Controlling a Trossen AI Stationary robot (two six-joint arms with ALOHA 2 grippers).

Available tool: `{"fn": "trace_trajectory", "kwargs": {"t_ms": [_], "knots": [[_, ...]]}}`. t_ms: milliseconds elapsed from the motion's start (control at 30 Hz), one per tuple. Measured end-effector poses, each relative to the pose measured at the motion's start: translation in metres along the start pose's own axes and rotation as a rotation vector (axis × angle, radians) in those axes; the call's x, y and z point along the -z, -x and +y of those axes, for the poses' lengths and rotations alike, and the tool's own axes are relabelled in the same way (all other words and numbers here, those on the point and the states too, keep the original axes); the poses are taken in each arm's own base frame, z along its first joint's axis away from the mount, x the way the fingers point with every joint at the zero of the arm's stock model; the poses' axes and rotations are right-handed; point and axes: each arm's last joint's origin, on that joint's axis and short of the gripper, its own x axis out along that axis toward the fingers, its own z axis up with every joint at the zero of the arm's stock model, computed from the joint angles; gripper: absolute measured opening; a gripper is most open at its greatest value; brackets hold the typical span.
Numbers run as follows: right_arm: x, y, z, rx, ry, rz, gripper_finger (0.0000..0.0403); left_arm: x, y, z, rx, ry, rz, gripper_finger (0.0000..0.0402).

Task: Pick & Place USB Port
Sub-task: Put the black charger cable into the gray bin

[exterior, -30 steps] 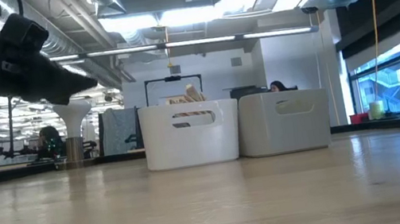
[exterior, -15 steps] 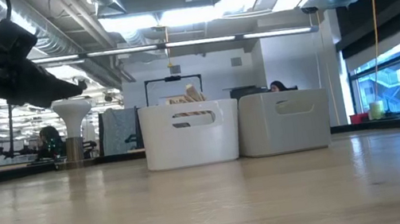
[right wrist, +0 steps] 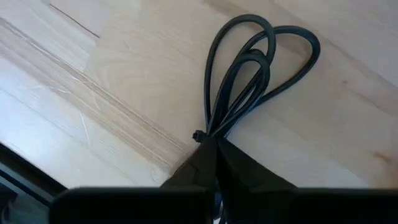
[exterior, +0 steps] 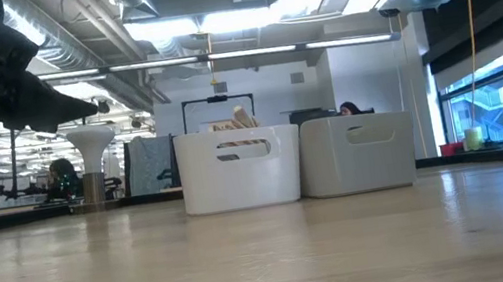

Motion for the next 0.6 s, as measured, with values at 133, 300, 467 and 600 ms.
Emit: {"fn": "trace_trajectory", "kwargs": {"t_ms": [133,300,467,600], "knots": [[0.0001,-0.0024,0.0001,0.004,0.025,-0.011,0.0036,0.0001,0.0,-0.0004,0.013,0.013,0.002,0.0002],[0.0008,-0.0041,-0.0001,0.025,0.026,0.017,0.0064,0.0002,0.0,-0.0003,0.008,0.013,0.002,0.0003],[-0.0012,-0.0048,0.0017,0.026,0.015,0.029,0.0092,0.0002,0.0,-0.0003,0.009,0.032,0.002,0.0001],[-0.0021,-0.0053,0.0039,0.014,0.008,0.037,0.0109,0.0001,0.0,-0.0003,0.009,0.025,0.002,0.0006]]}}
